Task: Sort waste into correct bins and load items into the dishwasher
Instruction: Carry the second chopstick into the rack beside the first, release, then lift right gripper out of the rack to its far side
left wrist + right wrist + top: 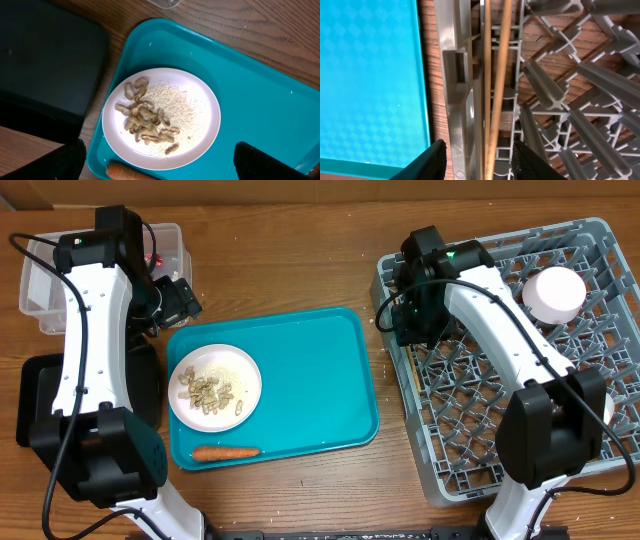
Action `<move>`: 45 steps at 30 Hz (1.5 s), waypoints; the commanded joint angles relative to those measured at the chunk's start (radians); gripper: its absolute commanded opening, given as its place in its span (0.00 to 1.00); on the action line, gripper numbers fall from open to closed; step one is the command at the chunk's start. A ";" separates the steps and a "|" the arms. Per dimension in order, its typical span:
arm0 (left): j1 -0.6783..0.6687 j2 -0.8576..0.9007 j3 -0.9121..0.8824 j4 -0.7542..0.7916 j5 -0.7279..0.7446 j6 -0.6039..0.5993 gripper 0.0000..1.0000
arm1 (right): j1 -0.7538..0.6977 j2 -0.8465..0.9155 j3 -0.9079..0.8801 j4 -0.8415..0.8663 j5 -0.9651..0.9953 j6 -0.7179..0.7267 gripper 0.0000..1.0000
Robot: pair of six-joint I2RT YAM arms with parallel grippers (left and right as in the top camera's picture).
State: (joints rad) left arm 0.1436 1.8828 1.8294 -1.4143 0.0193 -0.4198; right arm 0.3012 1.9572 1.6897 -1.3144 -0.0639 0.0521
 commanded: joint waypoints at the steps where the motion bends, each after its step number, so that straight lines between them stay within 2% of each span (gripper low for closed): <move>1: -0.007 -0.003 -0.002 0.000 0.007 -0.003 0.96 | 0.001 0.001 -0.003 0.015 -0.010 0.000 0.45; 8: -0.007 -0.003 -0.002 0.000 0.007 -0.003 0.96 | 0.001 0.001 -0.003 0.024 -0.074 0.000 0.37; 16: -0.007 -0.003 -0.002 0.002 0.007 -0.003 0.96 | 0.001 0.002 -0.003 0.046 -0.152 0.000 0.37; 32: -0.007 -0.003 -0.002 0.002 0.007 -0.003 0.96 | 0.001 0.003 -0.100 0.107 -0.154 0.004 0.37; 39: -0.007 -0.003 -0.002 0.001 0.007 -0.003 0.96 | 0.001 0.003 -0.100 0.156 -0.281 0.004 0.36; 45: -0.007 -0.003 -0.002 0.001 0.007 -0.003 0.96 | 0.001 0.003 -0.100 0.175 -0.291 0.004 0.36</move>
State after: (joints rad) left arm 0.1436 1.8828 1.8294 -1.4139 0.0193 -0.4198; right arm 0.2886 1.9572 1.5917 -1.1648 -0.2554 0.0525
